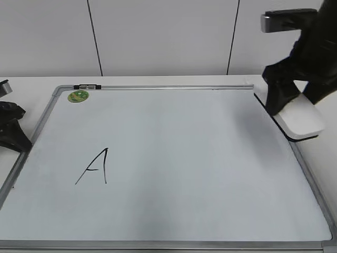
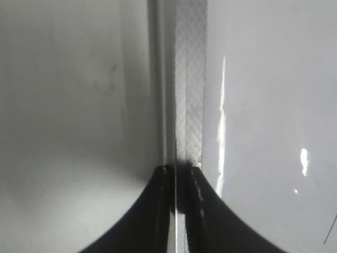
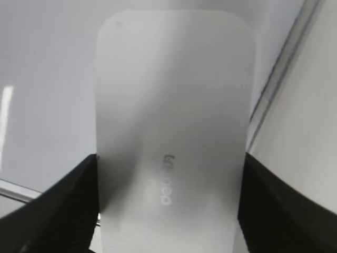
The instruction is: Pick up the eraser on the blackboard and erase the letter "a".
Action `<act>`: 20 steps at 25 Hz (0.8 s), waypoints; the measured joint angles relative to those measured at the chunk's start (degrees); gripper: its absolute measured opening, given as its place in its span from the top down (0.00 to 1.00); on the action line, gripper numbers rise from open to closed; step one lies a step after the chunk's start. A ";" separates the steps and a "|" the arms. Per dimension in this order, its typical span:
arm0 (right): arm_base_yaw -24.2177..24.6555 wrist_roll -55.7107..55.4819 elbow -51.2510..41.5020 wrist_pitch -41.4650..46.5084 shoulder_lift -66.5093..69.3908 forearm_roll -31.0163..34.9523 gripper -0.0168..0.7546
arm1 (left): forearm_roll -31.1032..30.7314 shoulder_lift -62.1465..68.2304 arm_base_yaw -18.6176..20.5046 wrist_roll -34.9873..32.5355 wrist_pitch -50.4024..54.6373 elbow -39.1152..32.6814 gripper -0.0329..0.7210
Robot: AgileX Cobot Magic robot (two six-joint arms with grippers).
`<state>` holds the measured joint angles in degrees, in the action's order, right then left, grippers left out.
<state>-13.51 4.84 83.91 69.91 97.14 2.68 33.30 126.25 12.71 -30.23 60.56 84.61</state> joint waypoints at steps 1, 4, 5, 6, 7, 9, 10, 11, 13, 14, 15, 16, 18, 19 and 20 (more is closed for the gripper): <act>1.40 -0.51 -1.32 -1.10 -0.22 0.00 0.27 | 0.00 0.00 0.00 0.00 0.00 0.00 0.91; 5.22 -1.66 -2.81 -3.34 0.09 0.00 0.27 | 0.00 0.00 0.00 0.00 0.00 0.00 0.91; 6.21 -1.90 -2.91 -3.87 0.62 0.00 0.27 | 0.00 0.00 0.00 0.00 0.00 0.00 0.91; 7.32 -2.18 -2.91 -4.53 1.32 0.11 0.27 | 0.00 0.00 0.00 0.00 0.00 0.00 0.91; 8.33 -2.34 -2.91 -5.08 2.08 0.11 0.27 | 0.00 0.00 0.00 0.00 0.00 0.00 0.91; 9.89 -2.46 -2.91 -6.48 4.56 0.92 0.27 | 0.00 0.00 0.00 0.00 0.00 0.00 0.91; 10.47 -2.46 -2.93 -6.94 5.99 1.49 0.27 | 0.00 0.00 0.00 0.00 0.00 0.00 0.91; 10.98 -2.46 -2.93 -7.65 7.20 2.10 0.27 | 0.00 0.00 0.00 0.00 0.00 0.00 0.91; 11.33 -2.46 -2.93 -8.98 10.07 2.60 0.27 | 0.00 0.00 0.00 0.00 0.00 0.00 0.91; 11.33 -2.46 -2.93 -9.44 11.28 2.80 0.27 | 0.00 0.00 0.00 0.00 0.00 0.00 0.91; 11.44 -2.46 -2.93 -10.12 12.68 2.97 0.27 | 0.00 0.00 0.00 0.00 0.00 0.00 0.91; 11.54 -2.46 -2.93 -10.95 13.96 3.44 0.27 | 0.00 0.00 0.00 0.00 0.09 0.00 0.91; 11.52 -2.46 -2.93 -12.60 16.02 4.61 0.27 | 0.00 0.00 0.00 0.00 0.09 0.00 0.91; 11.52 -2.46 -2.52 -13.09 16.97 4.73 0.27 | 0.00 0.00 0.00 0.00 0.09 0.00 0.91; 11.52 -2.46 -2.17 -13.38 17.86 4.84 0.27 | 0.00 0.00 0.00 0.00 0.09 0.00 0.91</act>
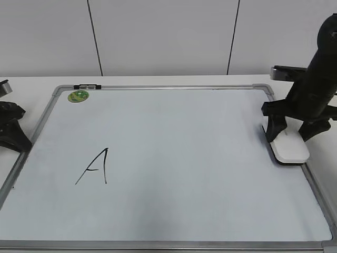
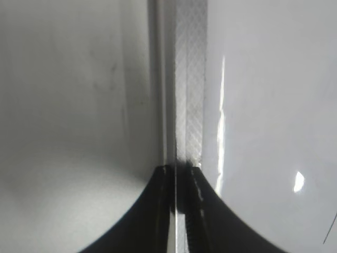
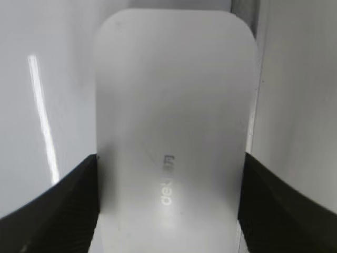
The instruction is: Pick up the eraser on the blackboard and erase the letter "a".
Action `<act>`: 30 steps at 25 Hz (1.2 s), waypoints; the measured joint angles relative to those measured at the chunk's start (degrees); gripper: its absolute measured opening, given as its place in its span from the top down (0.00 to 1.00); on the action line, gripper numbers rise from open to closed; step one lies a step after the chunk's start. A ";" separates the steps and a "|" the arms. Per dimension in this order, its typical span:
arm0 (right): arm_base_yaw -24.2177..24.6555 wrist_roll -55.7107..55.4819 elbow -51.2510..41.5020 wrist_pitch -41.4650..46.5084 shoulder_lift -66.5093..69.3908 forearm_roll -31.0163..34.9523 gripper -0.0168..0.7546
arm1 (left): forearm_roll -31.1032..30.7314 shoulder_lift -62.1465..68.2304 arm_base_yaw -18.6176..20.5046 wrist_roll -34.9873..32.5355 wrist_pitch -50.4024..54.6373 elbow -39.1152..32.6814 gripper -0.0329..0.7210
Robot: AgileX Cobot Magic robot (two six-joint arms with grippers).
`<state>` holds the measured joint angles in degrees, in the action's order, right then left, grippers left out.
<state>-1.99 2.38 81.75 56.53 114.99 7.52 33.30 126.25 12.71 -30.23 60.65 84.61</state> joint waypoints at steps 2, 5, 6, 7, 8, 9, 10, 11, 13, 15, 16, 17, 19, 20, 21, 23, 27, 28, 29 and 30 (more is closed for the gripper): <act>0.00 0.00 1.51 -0.38 1.62 0.12 0.27 | 0.00 0.00 0.00 0.00 0.00 0.00 0.91; 0.00 0.10 3.91 -0.36 3.37 0.12 0.27 | 0.00 0.00 0.00 0.00 0.00 0.00 0.91; 0.00 0.10 4.89 -0.36 3.83 0.12 0.27 | 0.00 0.00 0.00 0.00 0.00 0.00 0.91; 0.00 0.10 5.73 -0.20 4.31 0.12 0.27 | 0.00 0.00 0.00 0.00 0.00 0.00 0.91; 0.00 0.10 6.72 -0.09 4.60 0.12 0.27 | 0.00 0.00 0.00 0.00 0.00 0.00 0.91; 0.00 0.10 7.60 0.19 4.94 0.12 0.27 | 0.00 0.00 0.00 0.00 0.00 0.00 0.91; 0.00 0.10 8.05 0.61 5.37 0.12 0.27 | 0.00 0.00 0.00 0.00 0.00 0.00 0.91; 0.00 0.10 8.52 0.93 5.59 0.22 0.27 | 0.00 0.00 0.00 0.00 0.00 0.00 0.91; 0.00 0.20 8.75 1.76 5.84 0.22 0.27 | 0.00 0.00 0.00 0.00 0.00 0.00 0.91; 0.00 0.20 8.80 2.48 5.84 0.11 0.27 | 0.00 0.00 0.00 0.00 0.00 0.00 0.91; 0.00 0.20 8.80 2.61 5.84 0.01 0.27 | 0.00 0.00 0.00 0.00 0.00 0.00 0.91; 0.00 0.20 8.80 2.72 5.84 0.01 0.27 | 0.00 0.00 0.00 0.00 0.00 0.00 0.91; 0.00 0.20 8.80 3.61 5.84 0.01 0.27 | 0.00 0.00 0.00 0.00 0.00 0.00 0.91; 0.00 0.20 8.80 4.37 5.84 -0.09 0.27 | 0.00 0.00 0.00 0.00 0.00 0.00 0.91; 0.00 0.20 8.80 4.81 5.84 -0.09 0.27 | 0.00 0.00 0.00 0.00 0.00 0.00 0.91; 0.00 0.20 8.80 4.94 5.84 -0.09 0.27 | 0.00 0.00 0.00 0.00 0.00 0.00 0.91; 0.00 0.41 8.80 4.83 5.84 -0.09 0.27 | 0.00 0.00 0.00 0.00 0.00 0.00 0.91; 0.00 0.50 8.80 4.97 5.92 -0.09 0.27 | 0.00 0.00 0.00 0.00 0.00 0.00 0.91; 0.00 0.77 8.80 5.22 5.92 -0.09 0.27 | 0.00 0.00 0.00 0.00 0.00 0.00 0.91; 0.00 0.92 8.89 5.64 6.08 -0.09 0.27 | 0.00 0.00 0.00 0.00 0.00 0.00 0.91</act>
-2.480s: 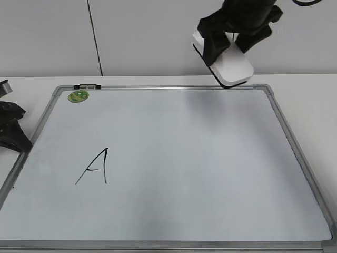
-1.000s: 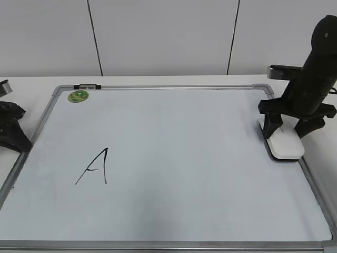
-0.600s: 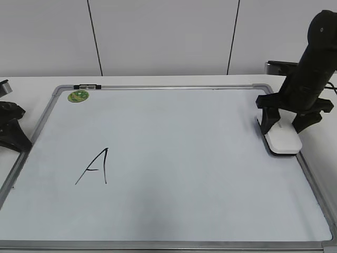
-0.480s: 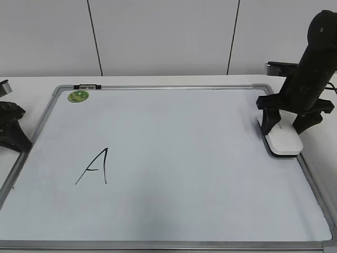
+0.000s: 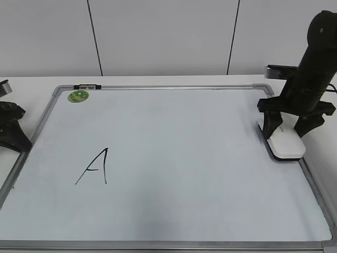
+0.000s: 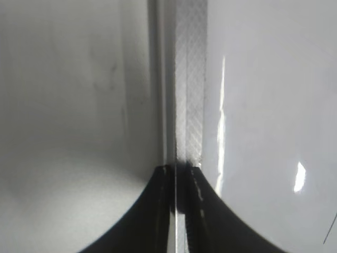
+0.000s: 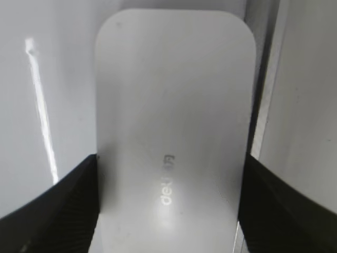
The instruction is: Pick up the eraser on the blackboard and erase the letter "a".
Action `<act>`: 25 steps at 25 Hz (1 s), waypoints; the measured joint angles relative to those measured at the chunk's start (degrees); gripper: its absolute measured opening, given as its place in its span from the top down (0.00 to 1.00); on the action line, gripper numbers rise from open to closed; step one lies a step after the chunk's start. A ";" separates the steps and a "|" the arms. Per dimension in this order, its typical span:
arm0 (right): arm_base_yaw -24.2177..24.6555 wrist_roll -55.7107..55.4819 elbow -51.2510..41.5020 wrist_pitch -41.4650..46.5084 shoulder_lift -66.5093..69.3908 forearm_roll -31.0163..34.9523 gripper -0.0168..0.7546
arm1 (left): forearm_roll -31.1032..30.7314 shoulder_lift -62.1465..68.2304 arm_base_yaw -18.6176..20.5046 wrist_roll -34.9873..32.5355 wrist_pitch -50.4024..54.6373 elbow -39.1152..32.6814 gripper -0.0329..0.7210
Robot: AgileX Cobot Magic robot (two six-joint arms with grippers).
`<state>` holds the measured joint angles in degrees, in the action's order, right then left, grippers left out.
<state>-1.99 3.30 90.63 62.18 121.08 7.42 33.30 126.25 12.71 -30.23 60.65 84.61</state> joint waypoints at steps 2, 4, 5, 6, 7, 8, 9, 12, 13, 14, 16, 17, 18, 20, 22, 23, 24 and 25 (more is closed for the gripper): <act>0.00 0.09 0.00 0.01 0.26 0.00 0.27 | 0.00 0.00 0.00 0.00 0.00 0.00 0.91; 0.00 0.09 0.00 0.01 0.36 0.00 0.27 | 0.00 0.00 0.00 0.00 0.00 0.00 0.91; 0.00 0.09 0.00 -0.12 0.36 0.00 0.27 | 0.00 0.00 0.00 0.00 0.00 0.00 0.91; 0.00 0.09 0.00 -0.22 0.36 -0.11 0.27 | 0.00 0.00 0.00 0.00 0.00 0.00 0.91; 0.00 0.09 0.00 -0.35 0.48 -0.11 0.27 | 0.00 0.00 0.00 0.00 0.00 0.00 0.91; 0.00 0.09 0.00 -0.35 0.48 -0.11 0.27 | 0.00 0.00 0.00 0.00 0.00 0.00 0.91; 0.00 0.09 0.00 -0.35 0.48 -0.11 0.27 | 0.00 0.00 0.00 0.00 0.00 0.00 0.91; 0.00 0.13 0.00 -0.38 0.48 -0.11 0.27 | 0.00 0.00 0.00 0.00 0.00 0.00 0.91; 0.00 0.13 0.00 -0.38 0.48 -0.11 0.27 | 0.00 0.00 0.00 0.00 0.00 0.00 0.91; 0.00 0.13 0.00 -0.38 0.48 -0.11 0.27 | 0.00 0.00 0.00 0.00 0.00 0.00 0.91; 0.00 0.13 0.00 -0.47 0.48 -0.11 0.26 | 0.00 0.00 0.00 0.00 0.00 0.00 0.91; 0.00 0.13 0.00 -0.47 0.48 -0.11 0.26 | 0.00 0.00 0.00 0.00 0.00 0.00 0.91; 0.00 0.13 0.00 -0.47 0.48 -0.11 0.26 | 0.00 0.00 0.00 0.00 0.00 0.00 0.91; 0.00 0.13 0.00 -0.47 0.48 -0.11 0.25 | 0.00 0.00 0.00 0.00 0.00 0.00 0.91; 0.00 0.13 0.00 -0.47 0.62 -0.11 0.25 | 0.00 0.00 0.00 0.00 0.00 0.00 0.91; 0.00 0.13 0.00 -0.47 0.62 -0.11 0.25 | 0.00 0.00 0.00 0.00 0.00 0.00 0.91; 0.00 0.13 0.00 -0.47 0.66 -0.11 0.25 | 0.00 0.00 0.00 0.00 0.00 0.00 0.91; 0.00 0.13 0.00 -0.47 0.75 -0.11 0.25 | 0.00 0.00 0.00 0.00 0.00 0.00 0.91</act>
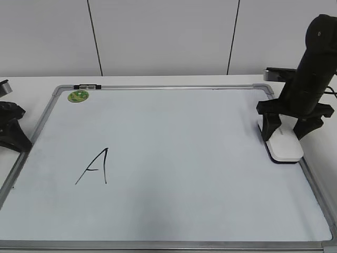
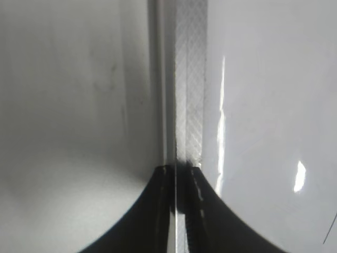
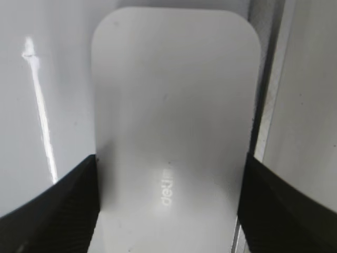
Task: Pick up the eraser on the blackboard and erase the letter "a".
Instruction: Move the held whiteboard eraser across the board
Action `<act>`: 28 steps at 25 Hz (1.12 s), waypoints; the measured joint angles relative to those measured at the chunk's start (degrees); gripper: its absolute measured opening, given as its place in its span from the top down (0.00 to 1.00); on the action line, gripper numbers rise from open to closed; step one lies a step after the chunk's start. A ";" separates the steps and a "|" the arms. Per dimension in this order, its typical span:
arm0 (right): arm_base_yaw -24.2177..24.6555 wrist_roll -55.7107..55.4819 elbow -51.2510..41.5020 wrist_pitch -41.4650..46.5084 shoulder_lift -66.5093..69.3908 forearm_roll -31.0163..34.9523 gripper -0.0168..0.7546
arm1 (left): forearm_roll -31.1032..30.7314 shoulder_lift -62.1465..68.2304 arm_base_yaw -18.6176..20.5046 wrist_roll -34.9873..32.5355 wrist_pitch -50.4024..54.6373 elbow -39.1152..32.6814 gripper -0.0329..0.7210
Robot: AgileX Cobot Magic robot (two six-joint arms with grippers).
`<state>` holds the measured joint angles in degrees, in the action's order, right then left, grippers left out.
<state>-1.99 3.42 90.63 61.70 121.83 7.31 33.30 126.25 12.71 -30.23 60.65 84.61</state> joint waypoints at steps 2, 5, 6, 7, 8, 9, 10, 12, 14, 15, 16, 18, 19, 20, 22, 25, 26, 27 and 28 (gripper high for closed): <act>0.00 0.00 0.00 0.00 0.00 0.00 0.25 | 0.00 0.00 0.00 0.00 0.00 0.00 0.91; 0.00 0.00 0.13 -0.12 0.00 0.00 0.21 | 0.00 0.00 0.00 0.00 0.00 0.00 0.91; 0.00 0.00 0.13 -0.23 0.00 0.00 0.20 | 0.00 0.00 0.00 0.00 0.00 0.00 0.91; 0.00 0.00 0.13 -0.23 0.00 0.12 0.20 | 0.00 0.00 0.00 0.00 0.00 0.00 0.91; 0.00 0.00 0.13 -0.23 0.00 0.12 0.20 | 0.00 0.00 0.00 0.00 0.00 0.00 0.91; 0.00 0.00 0.13 -0.23 0.00 0.12 0.19 | 0.00 0.00 0.00 0.00 0.00 0.00 0.91; 0.00 0.00 0.41 -0.23 0.00 0.12 0.19 | 0.00 0.00 0.00 0.00 0.00 0.00 0.91; 0.00 0.00 1.36 0.28 0.00 0.12 0.19 | 0.00 0.00 0.00 0.00 0.00 0.00 0.91; 0.00 0.00 3.47 2.04 0.00 0.02 0.19 | 0.00 0.00 0.00 0.00 0.00 0.00 0.91; 0.00 0.00 4.82 3.01 0.00 0.02 0.19 | 0.00 0.00 0.00 0.00 0.00 0.00 0.91; 0.00 0.00 5.97 4.35 0.00 0.02 0.19 | 0.00 0.00 0.00 0.00 0.00 0.00 0.91; 0.00 0.00 8.60 6.67 0.00 0.12 0.19 | 0.12 0.00 0.00 0.00 0.00 0.00 0.89; 0.00 0.00 9.52 7.07 0.00 0.26 0.19 | 0.12 0.00 0.00 0.00 0.00 0.00 0.88; 0.00 0.00 10.40 7.31 0.00 0.39 0.19 | 0.12 0.00 0.00 0.00 0.00 0.00 0.86; 0.00 0.00 11.46 7.57 0.00 0.71 0.19 | 0.12 0.10 0.00 0.00 0.52 0.93 0.80; 0.00 0.00 11.65 7.81 0.00 0.92 0.20 | 0.23 0.10 0.00 0.00 2.12 3.12 0.68; 0.00 0.00 11.65 7.85 0.00 0.92 0.20 | 0.23 0.10 0.00 0.00 2.67 4.13 0.63; 0.00 0.00 11.65 7.94 0.00 0.92 0.20 | 0.23 0.12 0.00 0.00 3.67 5.23 0.58; 0.00 0.00 11.65 7.94 0.00 0.95 0.20 | 0.23 0.12 0.00 0.00 4.67 6.20 0.53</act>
<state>-1.99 3.42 102.29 69.65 121.83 8.26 33.52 126.37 12.71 -30.23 65.32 90.81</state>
